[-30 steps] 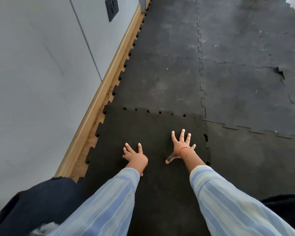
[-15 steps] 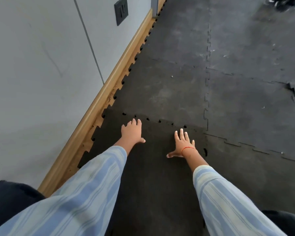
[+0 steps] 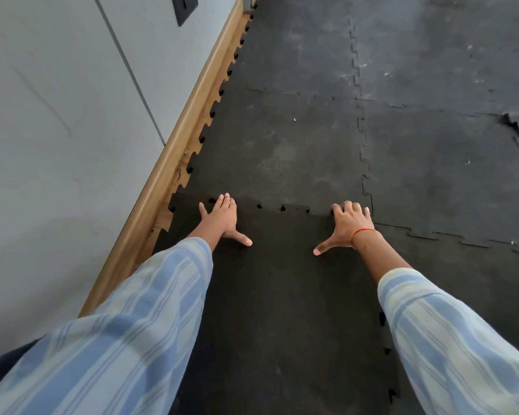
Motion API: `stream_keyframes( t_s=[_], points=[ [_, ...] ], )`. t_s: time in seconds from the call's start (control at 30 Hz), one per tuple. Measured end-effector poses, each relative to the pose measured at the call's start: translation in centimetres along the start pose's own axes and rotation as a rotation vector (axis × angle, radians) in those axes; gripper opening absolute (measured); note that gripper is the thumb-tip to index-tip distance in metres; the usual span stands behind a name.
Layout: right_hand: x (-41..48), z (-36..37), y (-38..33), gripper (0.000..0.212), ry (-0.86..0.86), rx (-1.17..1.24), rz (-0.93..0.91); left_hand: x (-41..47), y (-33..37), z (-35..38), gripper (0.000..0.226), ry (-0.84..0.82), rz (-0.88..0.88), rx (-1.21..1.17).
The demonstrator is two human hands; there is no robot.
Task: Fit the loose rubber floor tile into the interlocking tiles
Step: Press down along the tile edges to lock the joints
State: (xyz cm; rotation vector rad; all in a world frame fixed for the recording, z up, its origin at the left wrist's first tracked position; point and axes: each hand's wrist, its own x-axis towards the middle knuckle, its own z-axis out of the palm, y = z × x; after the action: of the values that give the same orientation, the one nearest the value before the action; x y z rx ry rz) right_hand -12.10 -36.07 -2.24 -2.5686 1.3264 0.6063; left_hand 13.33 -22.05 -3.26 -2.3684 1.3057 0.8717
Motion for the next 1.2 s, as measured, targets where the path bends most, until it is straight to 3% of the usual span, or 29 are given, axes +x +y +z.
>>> stream_keyframes(
  t_s=[0.3, 0.4, 0.5, 0.77, 1.2],
  points=[
    [-1.3, 1.8, -0.1, 0.135, -0.027, 0.175, -0.032, -0.8, 0.6, 0.7, 0.131, 0.04, 0.039, 0.014],
    [-1.2, 2.4, -2.3, 0.132, -0.021, 0.173, -0.14, -1.5, 1.7, 1.5, 0.117, 0.126, 0.164, 0.107],
    [-0.7, 2.3, -4.4, 0.129, -0.057, 0.176, -0.178, -1.9, 1.9, 1.4, 0.101, 0.06, 0.246, 0.16],
    [0.0, 1.7, -6.1, 0.125, -0.073, 0.401, -0.102, -1.8, 1.8, 1.0, 0.098, 0.009, 0.209, 0.139],
    [0.2, 1.7, -8.4, 0.115, -0.049, 0.361, -0.106, -1.8, 1.2, 1.2, 0.1, -0.015, 0.2, 0.121]
  ],
)
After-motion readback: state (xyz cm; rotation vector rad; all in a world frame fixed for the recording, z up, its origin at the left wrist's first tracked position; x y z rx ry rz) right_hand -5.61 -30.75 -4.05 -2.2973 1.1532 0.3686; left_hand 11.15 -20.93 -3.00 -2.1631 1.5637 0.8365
